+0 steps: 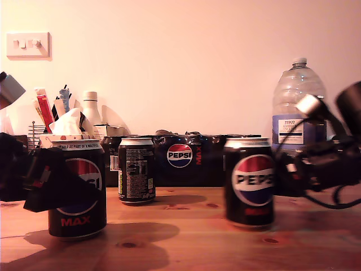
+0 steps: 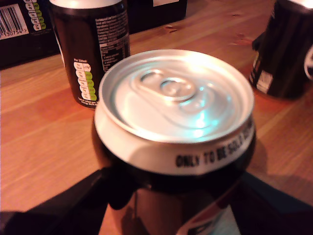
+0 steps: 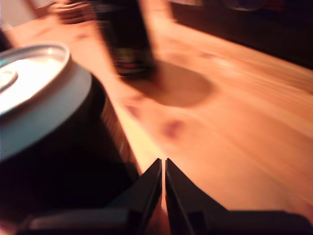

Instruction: Stack up the Pepsi cans on top of each other

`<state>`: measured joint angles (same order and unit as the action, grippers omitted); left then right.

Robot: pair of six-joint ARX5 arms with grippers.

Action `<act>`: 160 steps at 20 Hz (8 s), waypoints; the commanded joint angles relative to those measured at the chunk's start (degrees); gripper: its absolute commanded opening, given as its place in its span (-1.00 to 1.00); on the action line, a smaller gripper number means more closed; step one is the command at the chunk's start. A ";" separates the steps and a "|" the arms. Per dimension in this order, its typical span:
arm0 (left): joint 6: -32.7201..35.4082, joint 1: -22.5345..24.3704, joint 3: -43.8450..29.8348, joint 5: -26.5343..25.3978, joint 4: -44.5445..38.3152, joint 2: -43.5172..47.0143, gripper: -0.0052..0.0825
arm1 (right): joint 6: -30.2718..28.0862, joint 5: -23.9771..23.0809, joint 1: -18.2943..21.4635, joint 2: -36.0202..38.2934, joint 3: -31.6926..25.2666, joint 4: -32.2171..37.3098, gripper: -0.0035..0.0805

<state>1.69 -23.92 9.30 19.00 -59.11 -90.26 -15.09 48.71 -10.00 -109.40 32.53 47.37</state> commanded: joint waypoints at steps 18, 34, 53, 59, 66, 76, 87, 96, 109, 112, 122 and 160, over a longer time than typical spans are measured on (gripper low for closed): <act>0.31 -0.26 0.28 1.05 -4.09 0.28 -0.35 | 5.07 -1.42 -6.99 -0.24 0.22 5.88 -0.94; -1.70 -2.67 1.62 5.60 6.73 16.72 -0.35 | 9.35 -0.63 7.15 2.10 0.22 7.19 -0.94; -0.17 -16.39 20.20 2.71 33.40 27.82 -0.35 | 10.58 -0.63 7.10 2.10 0.22 7.17 -0.94; -0.13 -19.52 25.40 2.49 33.97 21.31 -0.35 | 10.56 -0.66 7.10 2.10 0.22 7.19 -0.94; -0.11 -21.09 27.67 1.44 35.87 15.96 -0.35 | 10.56 -0.68 7.13 2.10 0.22 7.21 -0.94; -0.15 -21.29 27.65 0.00 37.68 13.35 -0.34 | 10.56 -0.74 7.13 2.10 0.22 7.19 -0.94; -0.28 -23.67 27.61 -3.67 41.57 13.44 -0.30 | 10.56 -0.87 7.13 2.10 0.22 6.99 -0.94; -1.68 -23.71 27.58 -5.18 45.09 14.03 -0.30 | 10.56 -0.85 7.13 2.10 0.22 5.49 -0.94; -1.66 -23.71 27.56 -8.24 44.06 15.74 -0.30 | 10.58 -0.83 7.02 2.10 0.22 4.87 -0.95; -1.73 -23.71 27.36 -9.05 44.09 15.74 -0.30 | 10.58 -0.83 7.02 2.10 0.22 4.37 -0.94; -4.63 -23.87 21.05 -9.60 32.04 15.74 -0.30 | 10.60 -0.63 6.93 2.10 0.22 3.74 -0.94; -1.70 -25.33 29.42 -8.94 33.79 15.76 0.77 | 10.58 -0.66 6.58 2.10 0.22 2.80 -0.94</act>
<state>0.08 -48.90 37.91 10.00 -24.84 -74.72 -4.54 47.64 -3.09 -107.87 32.58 49.89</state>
